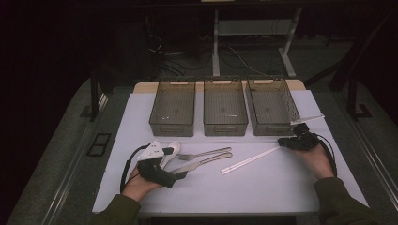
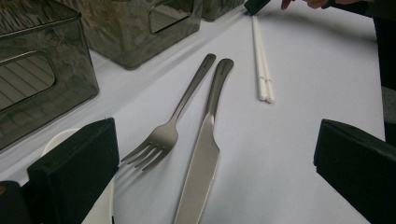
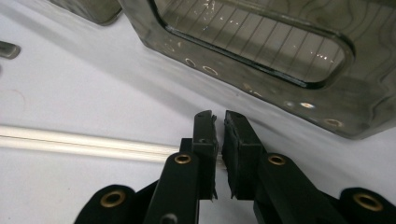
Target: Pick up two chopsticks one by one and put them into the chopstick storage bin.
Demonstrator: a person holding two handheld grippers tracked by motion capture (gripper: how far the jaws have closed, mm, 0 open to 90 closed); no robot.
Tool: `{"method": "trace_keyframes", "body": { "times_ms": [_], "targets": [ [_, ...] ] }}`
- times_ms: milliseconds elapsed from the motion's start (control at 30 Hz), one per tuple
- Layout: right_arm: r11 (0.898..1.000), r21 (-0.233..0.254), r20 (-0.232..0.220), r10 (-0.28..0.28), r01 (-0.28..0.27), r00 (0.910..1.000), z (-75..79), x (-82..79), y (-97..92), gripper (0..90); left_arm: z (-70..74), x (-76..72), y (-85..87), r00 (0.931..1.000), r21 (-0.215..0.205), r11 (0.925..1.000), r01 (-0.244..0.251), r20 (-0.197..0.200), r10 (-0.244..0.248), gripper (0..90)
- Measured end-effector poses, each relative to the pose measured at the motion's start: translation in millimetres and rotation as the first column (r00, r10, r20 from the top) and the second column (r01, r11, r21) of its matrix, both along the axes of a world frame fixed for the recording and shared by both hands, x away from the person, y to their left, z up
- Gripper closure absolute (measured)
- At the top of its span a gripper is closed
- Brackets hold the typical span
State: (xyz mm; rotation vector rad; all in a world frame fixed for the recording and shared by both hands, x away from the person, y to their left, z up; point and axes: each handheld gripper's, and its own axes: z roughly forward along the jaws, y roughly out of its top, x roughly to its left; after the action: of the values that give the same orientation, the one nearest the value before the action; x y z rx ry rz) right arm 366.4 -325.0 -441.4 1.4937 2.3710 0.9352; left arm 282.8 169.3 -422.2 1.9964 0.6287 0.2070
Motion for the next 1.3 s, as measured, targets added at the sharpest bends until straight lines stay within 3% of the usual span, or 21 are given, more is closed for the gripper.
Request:
{"method": "trace_keyframes", "body": {
  "times_ms": [333,433,567,633,667,700,800,833,867,933,1300],
  "targets": [
    [1.0,-0.004,-0.006,0.006,-0.006,1.0,0.5,-5.1,-1.6,81.4,-0.4,0.2,-0.5,1.0,0.003,1.0,0.004,-0.003,-0.004,0.0],
    [1.0,0.008,0.014,0.006,-0.006,0.9999,3.2,-5.6,-3.1,78.3,-0.4,0.2,-0.6,1.0,0.003,1.0,0.006,-0.004,-0.006,0.0],
    [0.998,0.033,0.059,0.053,-0.055,0.9969,12.8,-9.8,1.3,73.4,-0.6,0.3,-0.5,1.0,0.002,1.0,0.008,-0.005,-0.008,0.0],
    [0.995,0.043,0.07,0.091,-0.094,0.9934,16.1,-12.8,6.8,71.1,-0.8,0.2,-0.8,0.9999,0.002,0.9999,0.011,-0.007,-0.011,0.0],
    [0.989,0.047,0.075,0.135,-0.139,0.988,17.6,-15.9,13.6,68.4,-0.8,0.1,-1.0,0.9999,0.003,0.9999,0.012,-0.009,-0.012,0.0],
    [0.989,0.047,0.075,0.135,-0.139,0.988,17.6,-15.9,13.6,68.4,-0.9,0.0,-1.2,0.9999,0.003,0.9999,0.012,-0.008,-0.012,0.0],
    [0.977,0.037,0.091,0.208,-0.212,0.974,18.9,-19.9,24.4,65.3,-1.2,-0.1,-1.4,0.9999,0.001,0.9999,0.013,-0.009,-0.013,0.0],
    [0.965,0.035,0.098,0.255,-0.259,0.962,19.5,-22.3,32.1,64.5,-1.0,-0.1,-1.4,0.9998,0.002,0.9999,0.014,-0.011,-0.014,0.0],
    [0.965,0.035,0.098,0.255,-0.259,0.962,19.5,-22.3,32.1,63.6,-1.0,-0.1,-1.4,0.9998,0.002,0.9999,0.014,-0.011,-0.014,0.0],
    [0.955,0.036,0.108,0.29,-0.296,0.9509,19.5,-23.8,37.7,62.4,-1.1,0.0,-1.4,0.9998,0.002,0.9999,0.017,-0.011,-0.017,0.0],
    [0.867,0.031,0.111,0.492,-0.498,0.8634,18.1,-32.8,78.5,56.2,-1.6,0.0,-2.3,0.9996,0.008,0.9997,0.025,-0.011,-0.025,0.0]
  ]
}}
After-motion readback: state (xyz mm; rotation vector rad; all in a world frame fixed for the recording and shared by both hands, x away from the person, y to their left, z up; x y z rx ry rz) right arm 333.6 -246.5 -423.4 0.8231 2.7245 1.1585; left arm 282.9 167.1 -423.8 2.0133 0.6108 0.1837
